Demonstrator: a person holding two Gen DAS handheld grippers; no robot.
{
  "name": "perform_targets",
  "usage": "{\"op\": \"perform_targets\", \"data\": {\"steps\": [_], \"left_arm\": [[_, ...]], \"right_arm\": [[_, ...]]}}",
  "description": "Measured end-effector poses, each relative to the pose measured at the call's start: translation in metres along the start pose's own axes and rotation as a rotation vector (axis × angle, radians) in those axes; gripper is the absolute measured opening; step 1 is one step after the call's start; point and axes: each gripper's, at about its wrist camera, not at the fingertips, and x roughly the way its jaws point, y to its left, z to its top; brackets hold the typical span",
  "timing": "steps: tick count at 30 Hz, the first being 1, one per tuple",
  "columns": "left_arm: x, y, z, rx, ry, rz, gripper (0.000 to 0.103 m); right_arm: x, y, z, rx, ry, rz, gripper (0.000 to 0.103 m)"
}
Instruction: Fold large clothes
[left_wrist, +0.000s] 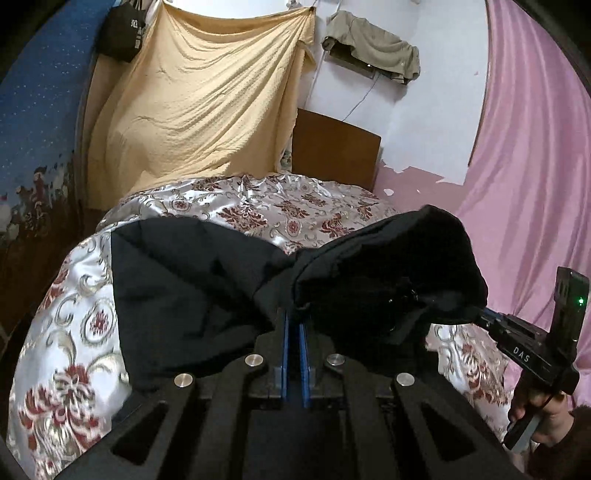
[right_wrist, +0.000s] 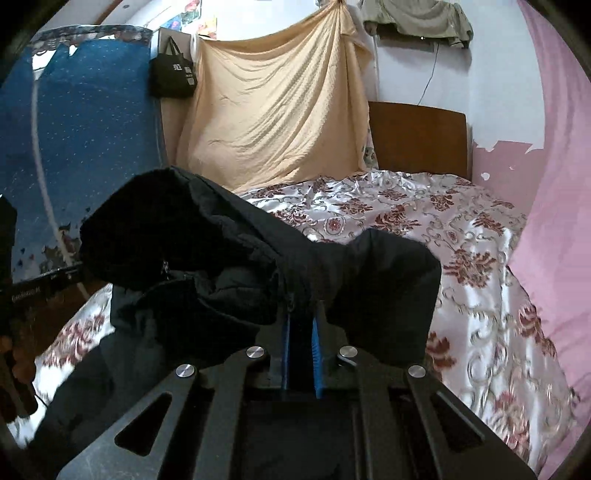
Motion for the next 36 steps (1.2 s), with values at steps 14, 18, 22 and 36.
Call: {"op": "perform_targets", "data": {"steps": [14,18,22,36], "left_arm": [[0.042,0.016,-0.070,0.001,0.145,0.105,0.005],[0.063,0.030,-0.082,-0.032,0.198,0.109,0.004],[0.071,0.041,-0.082,-0.071,0.200,0.087,0.004],[0.076,0.044,-0.081,-0.058,0.205,0.050,0.004]], "right_arm": [[0.046,-0.009,-0.084,0.029,0.147,-0.068,0.006],[0.076,-0.020,-0.106,0.075,0.224,-0.095,0.000],[0.084,-0.038,-0.111,0.155,0.237,-0.053,0.000],[0.062,-0.011,-0.010,0.033,0.020,-0.039,0.014]]}}
